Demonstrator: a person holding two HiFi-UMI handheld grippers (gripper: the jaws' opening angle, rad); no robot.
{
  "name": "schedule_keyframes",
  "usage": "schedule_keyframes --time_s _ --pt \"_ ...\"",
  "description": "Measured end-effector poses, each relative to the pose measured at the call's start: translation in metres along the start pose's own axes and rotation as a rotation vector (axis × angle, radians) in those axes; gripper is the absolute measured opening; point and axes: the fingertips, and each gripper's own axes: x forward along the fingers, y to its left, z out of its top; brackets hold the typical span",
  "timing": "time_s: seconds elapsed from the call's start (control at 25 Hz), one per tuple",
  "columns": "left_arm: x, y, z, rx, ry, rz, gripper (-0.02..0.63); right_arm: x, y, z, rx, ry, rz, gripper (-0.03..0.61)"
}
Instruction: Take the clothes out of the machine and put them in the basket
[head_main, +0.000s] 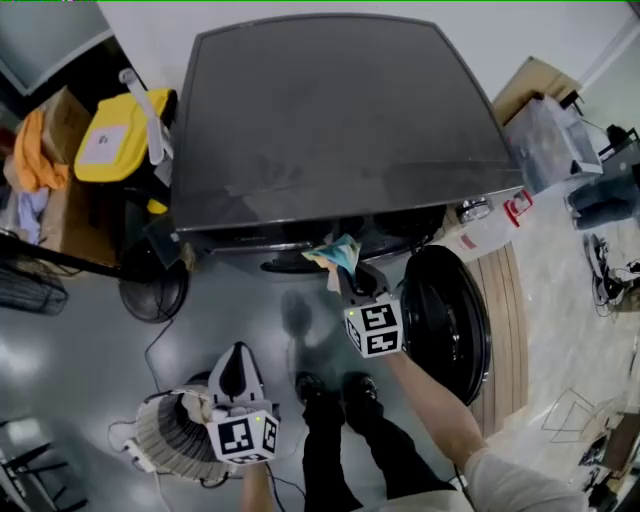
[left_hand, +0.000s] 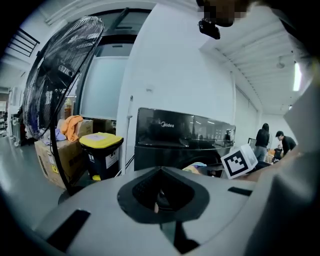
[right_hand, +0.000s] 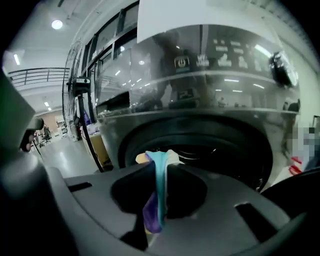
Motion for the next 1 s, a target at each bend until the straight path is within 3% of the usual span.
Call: schedule_keyframes --time_s 0.32,0.48,0.76,1.0 --pt "-0.044 -0.041 0.075 0.007 -0.005 0.0 0.017 -0.106 0.006 0.078 0.012 -0.059 0.024 0.061" --pt "-0.061 -0.056 0.122 0.021 -0.048 0.016 0.018 -0.153 0.003 0.123 0.021 -0.09 0.047 0.061" --pt "-0.111 -0.086 0.191 0.023 -0.124 0.078 0.018 -0.231 0.003 0.209 -0.031 -0.172 0.12 0.061" --pt "-0.166 -0.095 0.223 0.019 -0.158 0.156 0.018 -0.285 0.008 0.279 -0.08 -0.263 0.193 0.061"
